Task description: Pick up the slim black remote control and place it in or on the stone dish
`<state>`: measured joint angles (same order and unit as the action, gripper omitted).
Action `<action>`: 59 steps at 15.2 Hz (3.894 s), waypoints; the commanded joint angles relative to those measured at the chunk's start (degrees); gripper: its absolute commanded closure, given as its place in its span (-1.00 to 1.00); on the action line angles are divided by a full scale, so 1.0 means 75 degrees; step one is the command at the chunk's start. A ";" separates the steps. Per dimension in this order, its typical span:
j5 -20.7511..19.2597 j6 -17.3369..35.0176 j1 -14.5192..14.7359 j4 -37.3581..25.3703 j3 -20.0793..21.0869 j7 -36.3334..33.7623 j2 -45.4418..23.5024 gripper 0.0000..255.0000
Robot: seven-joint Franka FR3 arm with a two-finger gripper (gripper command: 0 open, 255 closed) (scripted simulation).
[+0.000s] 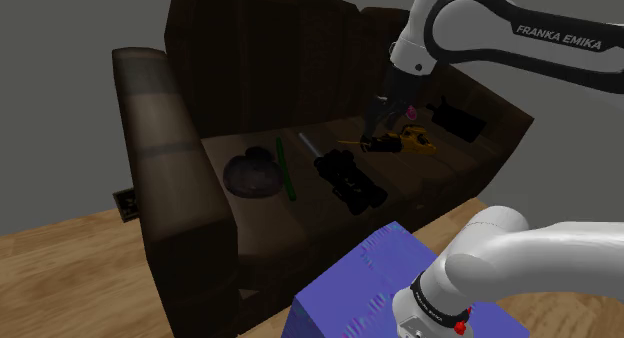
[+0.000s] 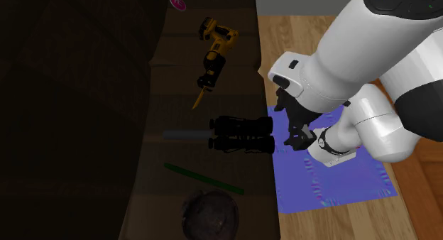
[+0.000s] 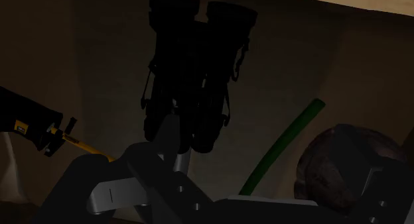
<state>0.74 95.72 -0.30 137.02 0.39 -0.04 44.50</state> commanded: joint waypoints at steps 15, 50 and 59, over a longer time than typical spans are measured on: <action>0.0069 0.3043 -0.0215 -0.0533 -0.0709 0.0666 -0.3550 -1.00; 0.1219 0.5203 -0.0523 -0.3142 -0.0996 0.1755 -0.8405 1.00; 0.1159 0.4951 -0.0510 -0.3219 -0.1019 0.1699 -0.8226 1.00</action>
<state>9.60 133.44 -4.17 113.06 -7.18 12.86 -17.65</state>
